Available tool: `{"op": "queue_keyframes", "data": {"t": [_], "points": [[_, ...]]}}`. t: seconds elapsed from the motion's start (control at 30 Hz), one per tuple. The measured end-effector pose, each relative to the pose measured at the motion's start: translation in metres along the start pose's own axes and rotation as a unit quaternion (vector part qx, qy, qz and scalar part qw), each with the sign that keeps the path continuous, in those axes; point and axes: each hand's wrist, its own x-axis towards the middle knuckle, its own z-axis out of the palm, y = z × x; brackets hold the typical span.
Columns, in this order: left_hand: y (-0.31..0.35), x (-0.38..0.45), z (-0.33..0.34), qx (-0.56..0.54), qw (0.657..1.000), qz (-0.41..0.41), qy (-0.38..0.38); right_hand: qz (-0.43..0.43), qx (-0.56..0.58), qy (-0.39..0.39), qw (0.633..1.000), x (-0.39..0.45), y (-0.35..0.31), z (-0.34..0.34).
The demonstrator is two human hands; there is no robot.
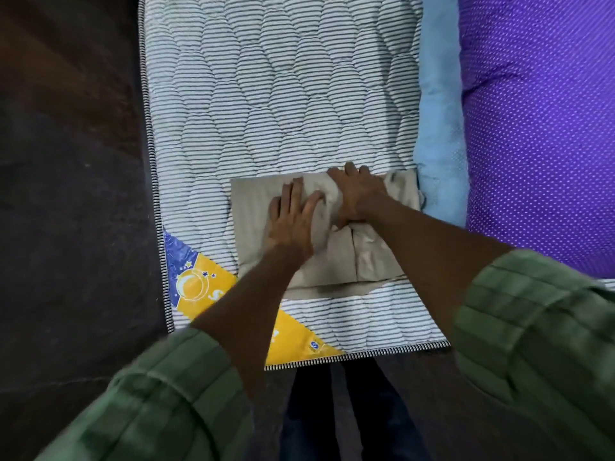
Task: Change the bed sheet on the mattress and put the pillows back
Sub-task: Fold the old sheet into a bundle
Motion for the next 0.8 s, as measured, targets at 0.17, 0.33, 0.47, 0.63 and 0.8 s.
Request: {"op": "queue_keyframes", "data": {"t": [0.17,0.33,0.47,0.63,0.8], "points": [[0.047,-0.072,0.039,-0.185,0.954,-0.171,0.163,0.015,-0.075,-0.02,0.997,0.009,-0.014,-0.006],[0.101,-0.124,0.065,-0.578,0.645,-0.496,0.067,-0.09,-0.07,-0.015,0.993,0.019,-0.029,-0.012],[0.109,-0.083,0.044,-0.771,0.31,-0.552,0.069,-0.062,0.034,-0.065,0.995,0.018,-0.028,-0.017],[0.08,-0.069,0.053,-0.884,0.195,-0.425,0.011,-0.008,0.166,-0.148,0.975,-0.012,-0.02,-0.02],[0.054,-0.112,0.04,-0.926,0.156,-0.338,-0.056,0.046,0.411,-0.188,0.891,-0.074,-0.005,0.002]]}}
